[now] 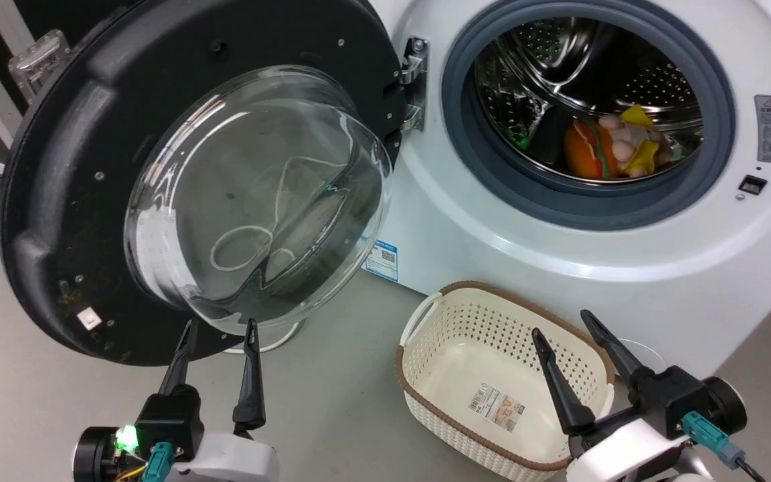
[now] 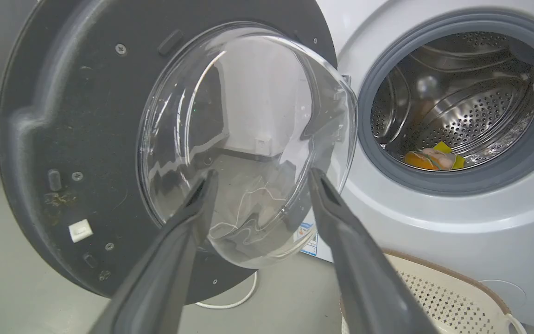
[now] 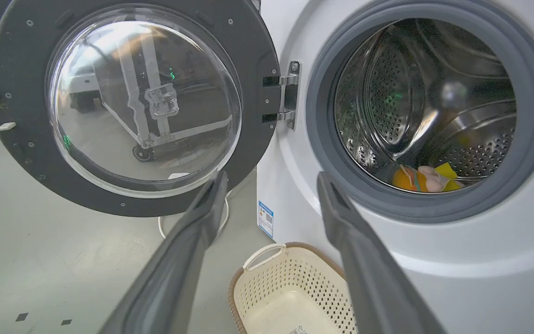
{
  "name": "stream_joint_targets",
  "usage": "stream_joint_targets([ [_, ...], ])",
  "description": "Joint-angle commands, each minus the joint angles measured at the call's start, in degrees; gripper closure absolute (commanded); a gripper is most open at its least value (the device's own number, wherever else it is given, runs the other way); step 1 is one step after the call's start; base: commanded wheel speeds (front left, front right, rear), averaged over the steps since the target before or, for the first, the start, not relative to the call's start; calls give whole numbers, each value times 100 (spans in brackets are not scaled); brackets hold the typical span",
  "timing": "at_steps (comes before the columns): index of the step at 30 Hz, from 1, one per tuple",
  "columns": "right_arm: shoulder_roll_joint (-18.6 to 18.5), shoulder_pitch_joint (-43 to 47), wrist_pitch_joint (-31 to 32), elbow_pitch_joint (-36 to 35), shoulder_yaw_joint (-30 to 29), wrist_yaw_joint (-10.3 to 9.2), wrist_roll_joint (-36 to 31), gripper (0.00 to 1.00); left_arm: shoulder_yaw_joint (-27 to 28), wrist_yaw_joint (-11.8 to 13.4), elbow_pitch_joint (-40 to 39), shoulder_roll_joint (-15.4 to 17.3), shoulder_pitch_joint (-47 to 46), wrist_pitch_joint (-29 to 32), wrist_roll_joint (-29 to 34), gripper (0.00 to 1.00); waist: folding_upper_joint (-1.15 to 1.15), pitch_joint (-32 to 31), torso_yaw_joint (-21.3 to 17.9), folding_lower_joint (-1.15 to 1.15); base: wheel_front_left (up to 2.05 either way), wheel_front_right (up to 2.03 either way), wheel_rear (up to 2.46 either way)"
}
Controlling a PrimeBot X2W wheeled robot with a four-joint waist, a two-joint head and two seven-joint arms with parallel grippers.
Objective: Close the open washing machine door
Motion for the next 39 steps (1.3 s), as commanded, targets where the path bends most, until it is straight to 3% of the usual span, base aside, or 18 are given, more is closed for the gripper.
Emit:
stream_joint_targets([
  [1,-23,-71,-57,31,20,3,58,0,-9,53,-1,4,-63,-56,-27,0,0,0,31,0,0,0,0],
  [4,-24,-69,-92,57,36,3,62,0,-17,32,50,2,-63,-92,-61,0,0,-1,101,0,0,0,0],
  [5,-23,-66,-104,62,40,3,64,0,-27,1,88,2,-59,-104,-76,20,0,-1,125,0,0,0,0],
  [6,-23,-62,-116,68,44,3,66,0,-35,-36,116,2,-63,-116,-97,100,0,-1,148,0,0,0,0],
  [15,-15,144,-223,39,-87,4,63,0,293,-403,-143,96,-261,-223,-316,100,0,14,366,0,0,0,0],
  [25,-193,28,-343,-1,17,4,26,0,1631,-889,-620,628,-1196,-343,-992,100,0,583,17,0,0,0,0],
  [31,-270,-101,-414,15,81,4,84,0,2506,-1022,45,1317,-2119,-321,-1858,100,0,783,-159,0,0,0,0],
  [39,-301,-220,-459,-42,131,5,155,0,3607,-942,1600,2038,-3364,759,-3493,100,0,940,-337,0,0,0,0],
])
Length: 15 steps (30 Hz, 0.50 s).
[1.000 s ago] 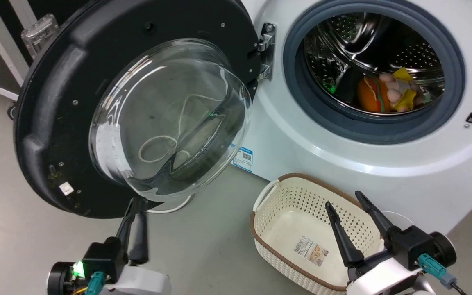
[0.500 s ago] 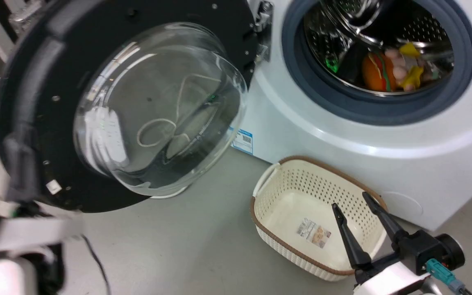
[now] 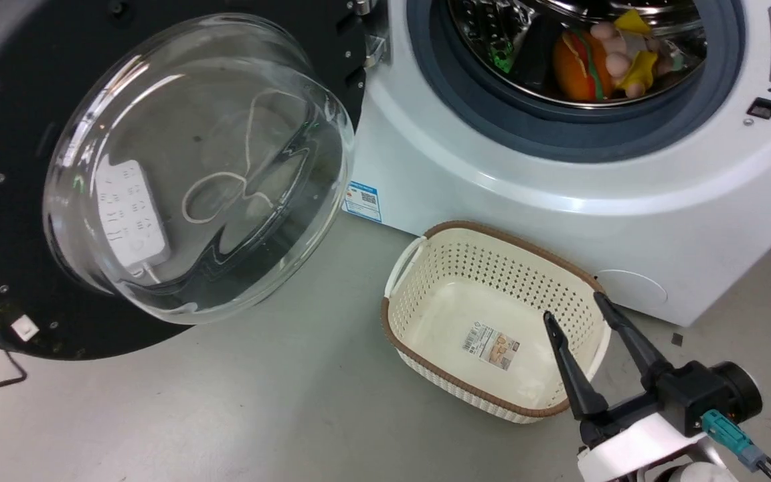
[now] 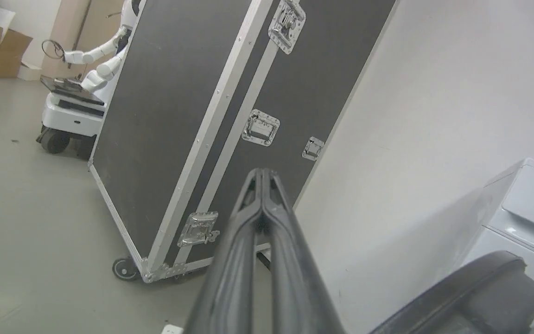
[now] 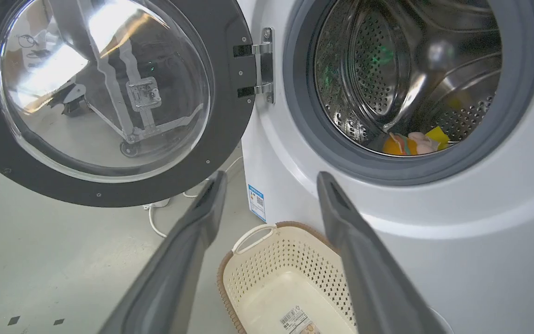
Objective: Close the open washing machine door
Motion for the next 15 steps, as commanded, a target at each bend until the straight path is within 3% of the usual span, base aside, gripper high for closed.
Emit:
stream_joint_targets([
  [1,-22,-61,-26,-26,-9,3,17,0,67,29,242,31,-114,303,-225,100,0,18,-31,0,0,0,0],
  [8,-26,-41,-26,5,-60,3,3,0,274,49,1328,115,-519,2347,-1629,100,0,44,-31,0,0,0,0],
  [15,-13,-78,-26,1,-130,3,4,0,367,22,1444,-73,-432,3795,-2605,100,0,28,23,0,0,0,0],
])
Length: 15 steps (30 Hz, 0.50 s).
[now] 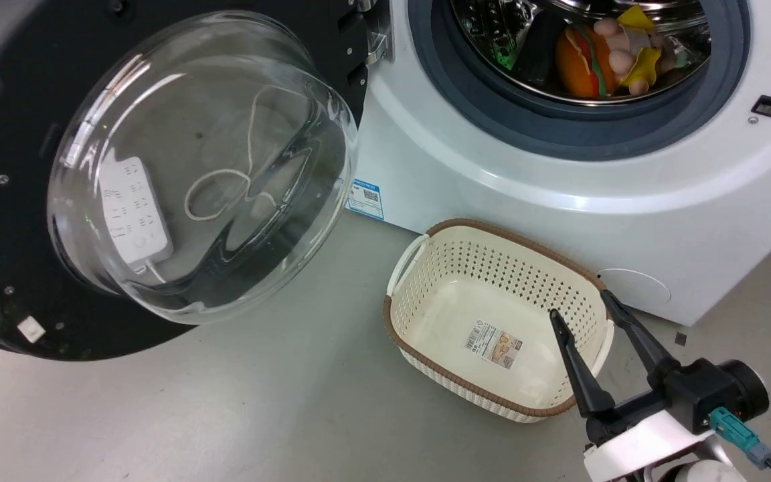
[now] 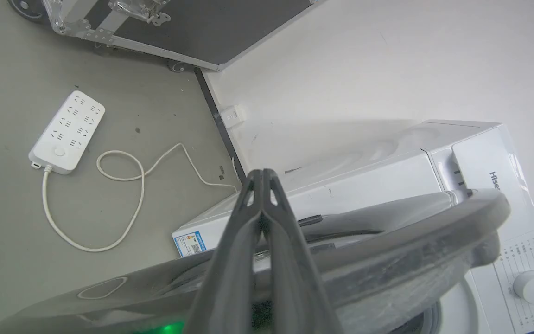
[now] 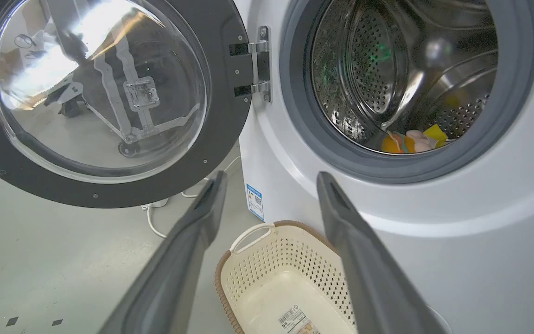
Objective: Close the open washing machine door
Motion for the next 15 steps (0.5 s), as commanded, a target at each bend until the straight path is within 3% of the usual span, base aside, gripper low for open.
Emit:
stream_joint_targets([
  [1,-7,-65,-26,-8,-19,3,9,0,-17,-60,-68,-100,107,205,-133,100,0,-21,7,0,0,0,0],
  [15,141,144,-26,111,-243,3,22,0,-116,-217,-1046,-859,1131,2132,-1588,100,0,-693,-14,0,0,0,0],
])
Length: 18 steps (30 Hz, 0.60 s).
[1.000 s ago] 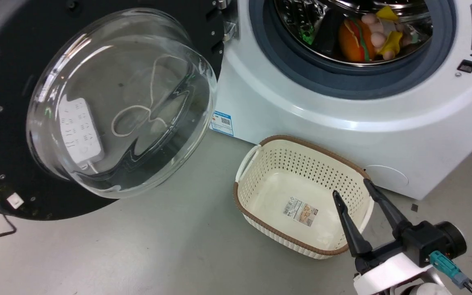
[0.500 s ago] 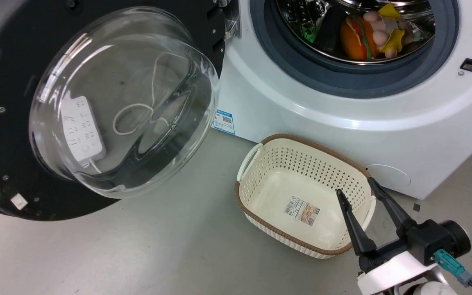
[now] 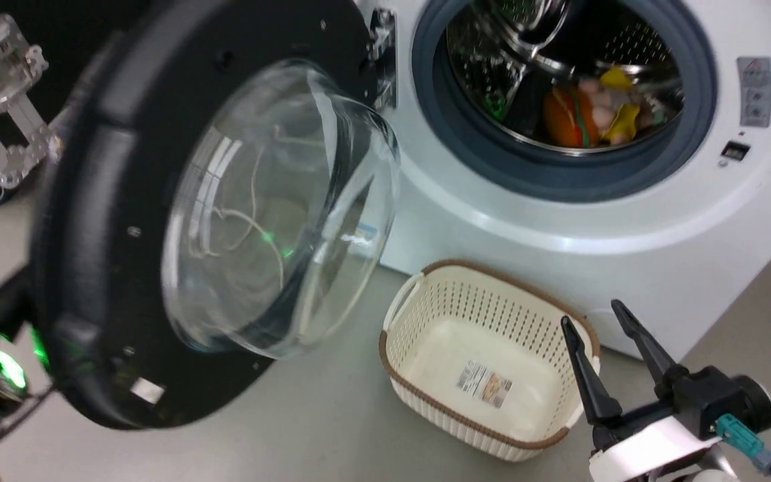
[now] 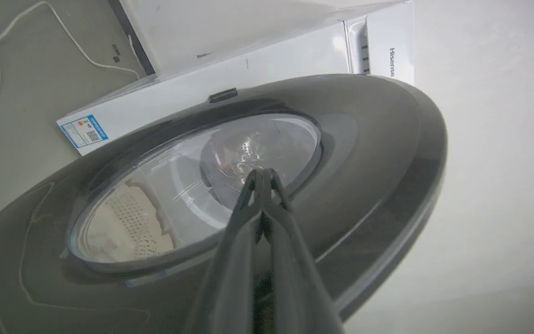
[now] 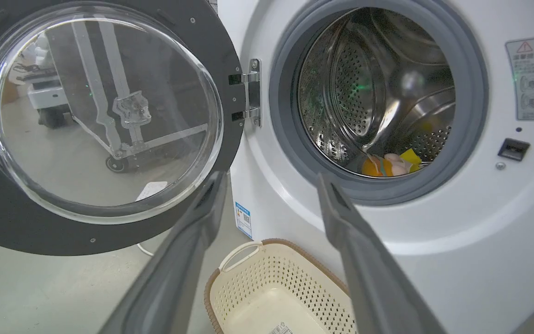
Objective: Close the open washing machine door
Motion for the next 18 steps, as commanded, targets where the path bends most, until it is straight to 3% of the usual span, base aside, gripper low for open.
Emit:
stream_joint_targets([
  [1,34,75,-25,14,-22,3,16,0,-23,-29,-52,-57,111,68,-51,100,0,-159,-33,0,0,0,0],
  [3,84,149,-25,40,-68,3,-7,0,-115,-32,-364,-289,473,422,-247,100,0,-334,-102,0,0,0,0],
  [11,148,205,-25,26,-268,3,-89,0,-477,-41,-1087,-977,1196,707,-478,100,0,-474,-372,0,0,0,0],
  [18,152,226,-25,-4,-502,3,-162,0,-1453,-3,-1268,-1162,1826,484,-944,100,0,-431,-796,0,0,0,0],
])
